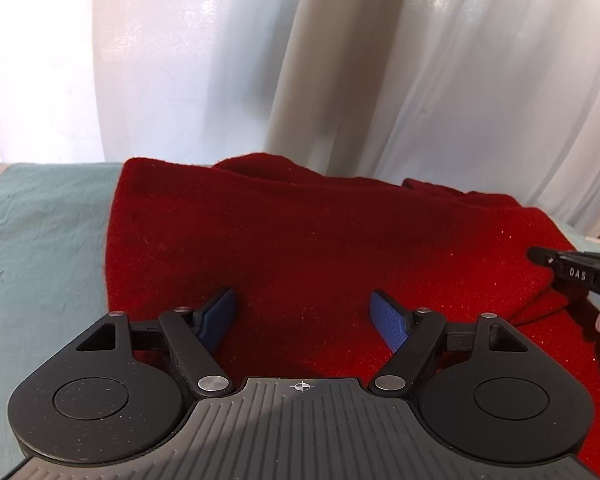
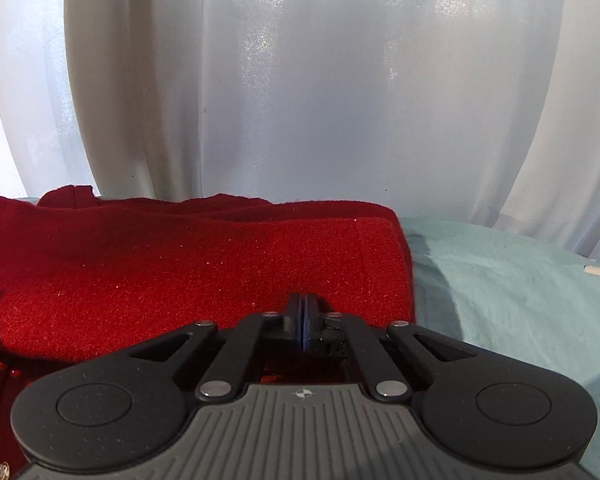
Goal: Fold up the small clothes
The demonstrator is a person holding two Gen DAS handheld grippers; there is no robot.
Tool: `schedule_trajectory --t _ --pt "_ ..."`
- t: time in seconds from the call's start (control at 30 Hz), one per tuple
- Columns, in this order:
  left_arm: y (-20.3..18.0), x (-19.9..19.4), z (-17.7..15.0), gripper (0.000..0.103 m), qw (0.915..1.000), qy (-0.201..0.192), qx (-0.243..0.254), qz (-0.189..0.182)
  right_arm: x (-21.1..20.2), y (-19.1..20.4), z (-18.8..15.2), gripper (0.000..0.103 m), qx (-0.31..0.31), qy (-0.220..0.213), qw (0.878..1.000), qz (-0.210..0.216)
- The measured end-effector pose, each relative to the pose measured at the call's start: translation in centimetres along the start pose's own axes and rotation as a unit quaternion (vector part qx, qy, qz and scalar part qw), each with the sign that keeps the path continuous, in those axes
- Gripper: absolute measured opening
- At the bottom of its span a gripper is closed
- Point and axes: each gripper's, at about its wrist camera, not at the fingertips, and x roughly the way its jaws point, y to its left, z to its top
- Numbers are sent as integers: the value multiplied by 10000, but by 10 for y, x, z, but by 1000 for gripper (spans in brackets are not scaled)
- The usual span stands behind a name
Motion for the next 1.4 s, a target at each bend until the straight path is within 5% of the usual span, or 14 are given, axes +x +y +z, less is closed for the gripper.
schedule_trajectory --t 0.1,0.23,0.43,0.63,0.67,0.73,0.77,0.9,1.1,1.23,1.4 --pt "-5 -16 0 80 9999 56 -115 -4 -6 -3 7 0 120 152 9998 78" --pt "-4 -31 -9 81 9995 133 -203 -194 -41 -6 -1 23 176 62 9992 356" --pt "-10 -14 -16 88 9996 277 -101 -36 -33 7 -22 23 -445 212 9988 -5" --pt "-24 -29 -20 94 9990 380 110 207 -37 5 -16 25 -331 259 9991 54" --pt "-25 -41 -22 94 9991 403 79 123 -49 6 -18 29 -291 175 9994 122" --pt "-22 -65 -32 94 9985 539 -98 -61 -79 6 -26 56 -127 -125 9989 432" --pt "-20 -78 -40 94 9979 610 -196 -117 -94 3 -32 61 -28 -173 9980 601" --pt "-10 -135 -81 94 9961 803 -351 -6 -149 -9 -68 62 176 518 9890 1374" --pt "11 -194 -137 95 9880 1190 -599 778 -219 -54 -126 62 385 1368 9834 1130" --pt "37 -216 -165 92 9735 1603 -1461 723 -242 -88 -145 58 1027 1605 9745 1182" --pt "49 -231 -181 78 9645 1792 -1915 305 -254 -108 -151 57 888 1724 9739 1179"
